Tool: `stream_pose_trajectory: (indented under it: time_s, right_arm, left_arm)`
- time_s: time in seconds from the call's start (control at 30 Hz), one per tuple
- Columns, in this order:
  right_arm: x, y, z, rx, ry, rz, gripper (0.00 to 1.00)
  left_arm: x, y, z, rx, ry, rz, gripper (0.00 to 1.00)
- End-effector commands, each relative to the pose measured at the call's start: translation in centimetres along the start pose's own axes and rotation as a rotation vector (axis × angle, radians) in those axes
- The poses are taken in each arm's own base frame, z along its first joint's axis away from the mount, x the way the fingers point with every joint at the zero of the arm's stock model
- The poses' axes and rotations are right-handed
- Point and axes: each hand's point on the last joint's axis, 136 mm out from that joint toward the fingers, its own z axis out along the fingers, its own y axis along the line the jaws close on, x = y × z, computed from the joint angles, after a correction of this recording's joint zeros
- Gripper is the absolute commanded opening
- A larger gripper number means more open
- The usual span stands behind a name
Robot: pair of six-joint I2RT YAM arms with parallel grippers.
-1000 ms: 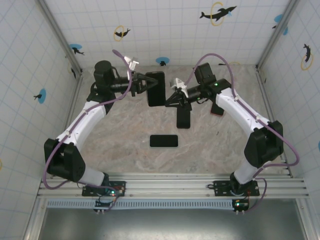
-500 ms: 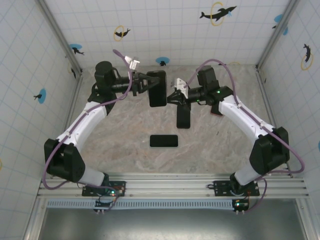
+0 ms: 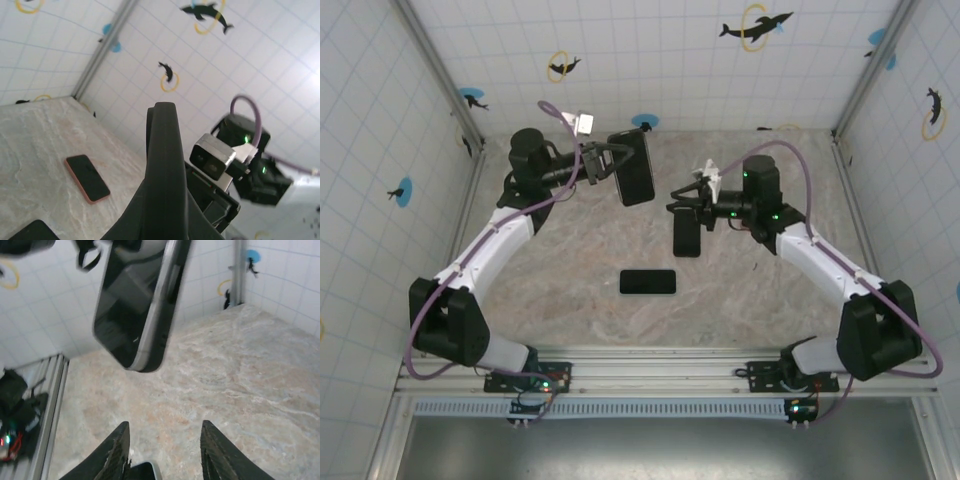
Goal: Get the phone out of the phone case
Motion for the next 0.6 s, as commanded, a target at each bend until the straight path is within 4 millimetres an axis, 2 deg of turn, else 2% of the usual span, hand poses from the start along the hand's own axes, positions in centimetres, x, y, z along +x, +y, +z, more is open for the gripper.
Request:
stream_pose_trajectory:
  time_s: [0.0, 0.07, 0.23, 0.37, 0.57]
  right_arm:
    - [-3.9, 0.8, -1.6, -0.035, -0.214, 0.175, 0.41]
    - [-3.7, 0.8, -1.7, -0.011, -0.238, 0.236, 0.41]
    - [-2.6, 0.3, -1.8, 0.029, -0.246, 0.319, 0.41]
    - [-3.1, 0.2, -1.6, 0.015, -0.288, 0.413, 0.42]
    - [-4.5, 1.2, -0.8, -0.05, -0.36, 0.502, 0.42]
  left_arm:
    - [-3.5, -1.2, -1.0, -0.012, -0.172, -0.105, 0.0]
    - [-3.5, -0.4, -1.1, -0.033, -0.202, -0.192, 0.0]
    - [-3.4, -0.7, -1.0, -0.03, -0.216, -0.243, 0.0]
    - [-3.1, -0.2, -1.0, -0.027, -0.244, -0.335, 0.0]
    - [-2.8, -0.5, -0.5, -0.02, -0.286, -0.388, 0.0]
